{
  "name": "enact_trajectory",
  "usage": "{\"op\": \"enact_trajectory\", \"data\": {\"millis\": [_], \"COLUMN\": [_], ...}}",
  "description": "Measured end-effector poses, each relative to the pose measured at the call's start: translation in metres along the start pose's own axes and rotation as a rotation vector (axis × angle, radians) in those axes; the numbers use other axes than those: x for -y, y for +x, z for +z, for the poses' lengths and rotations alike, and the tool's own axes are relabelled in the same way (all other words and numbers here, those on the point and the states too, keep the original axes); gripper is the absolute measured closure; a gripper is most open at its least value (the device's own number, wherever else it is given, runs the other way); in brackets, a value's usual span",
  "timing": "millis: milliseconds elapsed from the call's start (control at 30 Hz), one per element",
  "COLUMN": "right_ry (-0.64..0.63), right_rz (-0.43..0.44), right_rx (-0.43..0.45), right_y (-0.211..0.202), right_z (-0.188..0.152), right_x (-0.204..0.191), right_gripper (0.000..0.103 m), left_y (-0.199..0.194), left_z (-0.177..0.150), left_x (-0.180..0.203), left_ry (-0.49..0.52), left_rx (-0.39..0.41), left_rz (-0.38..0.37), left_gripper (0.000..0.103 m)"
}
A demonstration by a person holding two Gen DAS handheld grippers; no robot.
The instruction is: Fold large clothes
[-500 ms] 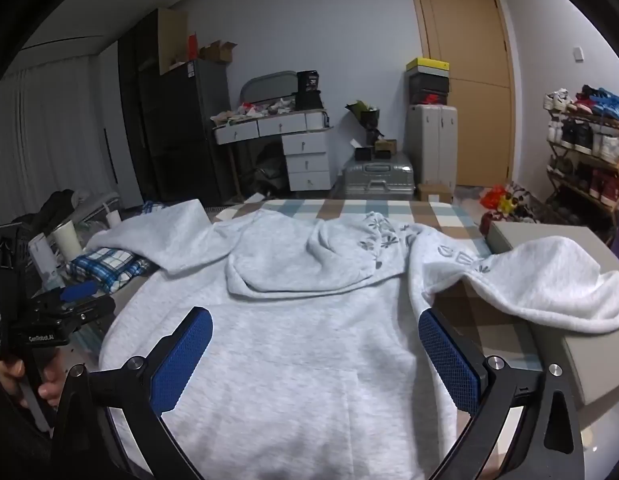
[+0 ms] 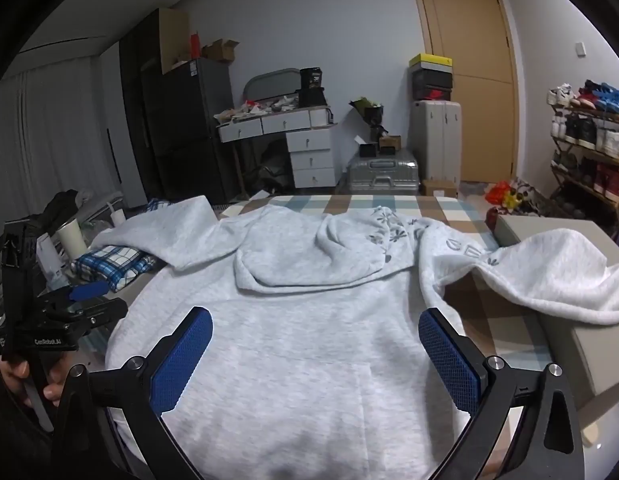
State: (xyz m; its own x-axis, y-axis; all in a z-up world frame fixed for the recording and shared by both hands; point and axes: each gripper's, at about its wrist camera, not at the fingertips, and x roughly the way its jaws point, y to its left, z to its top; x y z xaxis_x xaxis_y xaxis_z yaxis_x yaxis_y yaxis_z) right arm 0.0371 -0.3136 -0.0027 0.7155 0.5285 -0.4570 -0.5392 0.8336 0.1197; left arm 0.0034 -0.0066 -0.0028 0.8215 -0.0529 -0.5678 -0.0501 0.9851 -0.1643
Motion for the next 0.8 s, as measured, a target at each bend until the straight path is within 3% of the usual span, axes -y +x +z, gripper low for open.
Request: {"op": "enact_trajectory", "data": {"millis": [800], "right_ry": [0.057], "right_rz": [-0.036], "right_rx": [0.033], "right_y": [-0.01], "right_z": [-0.008], "right_x": [0.009], "right_gripper": [0.0], "left_y": [0.01], "left_z": [0.005], "left_x": [0.024], "left_ry": [0.094], "left_rx": [-0.021], "left_rz": [-0.065], "left_gripper": [0.001]}}
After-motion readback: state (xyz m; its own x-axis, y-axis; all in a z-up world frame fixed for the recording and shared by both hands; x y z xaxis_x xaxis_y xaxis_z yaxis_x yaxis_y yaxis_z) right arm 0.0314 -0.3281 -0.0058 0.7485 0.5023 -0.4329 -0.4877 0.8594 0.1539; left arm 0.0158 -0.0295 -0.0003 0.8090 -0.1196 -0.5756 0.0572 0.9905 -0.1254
